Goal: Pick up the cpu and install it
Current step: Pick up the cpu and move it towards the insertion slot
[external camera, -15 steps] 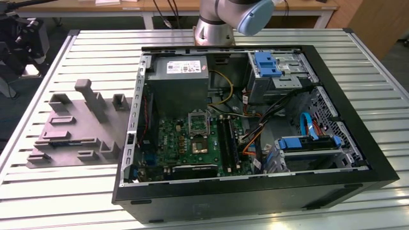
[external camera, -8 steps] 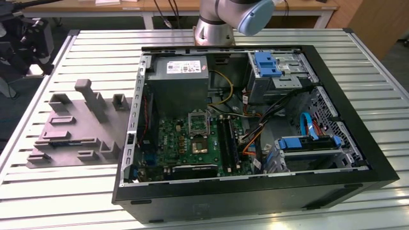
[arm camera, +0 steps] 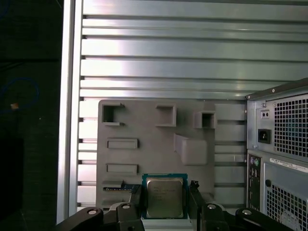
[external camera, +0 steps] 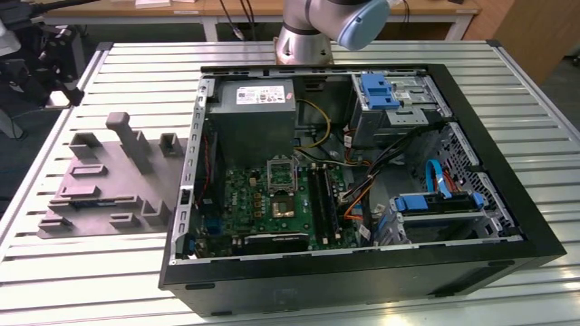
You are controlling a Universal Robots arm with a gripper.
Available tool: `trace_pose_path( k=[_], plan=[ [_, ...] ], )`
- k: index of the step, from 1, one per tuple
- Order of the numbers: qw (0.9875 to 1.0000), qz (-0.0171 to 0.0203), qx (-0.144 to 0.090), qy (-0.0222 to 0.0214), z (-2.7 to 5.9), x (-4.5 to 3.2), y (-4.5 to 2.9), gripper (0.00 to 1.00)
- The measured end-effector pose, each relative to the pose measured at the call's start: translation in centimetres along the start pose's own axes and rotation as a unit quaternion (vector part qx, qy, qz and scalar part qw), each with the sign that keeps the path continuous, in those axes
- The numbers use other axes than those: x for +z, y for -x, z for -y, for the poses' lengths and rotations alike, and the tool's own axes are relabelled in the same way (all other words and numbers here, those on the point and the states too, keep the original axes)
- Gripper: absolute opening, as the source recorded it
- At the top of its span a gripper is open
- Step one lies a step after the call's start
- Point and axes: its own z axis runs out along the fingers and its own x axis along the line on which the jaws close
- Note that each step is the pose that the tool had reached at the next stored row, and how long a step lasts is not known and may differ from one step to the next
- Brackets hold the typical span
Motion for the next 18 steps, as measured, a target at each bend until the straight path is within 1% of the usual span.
trace_pose_path(
  k=[2, 18],
  plan=[
    [1.0, 0.0, 0.0, 0.0, 0.0, 0.01, 0.64, 0.47],
    [1.0, 0.0, 0.0, 0.0, 0.0, 0.03, 2.07, 0.47]
  ],
)
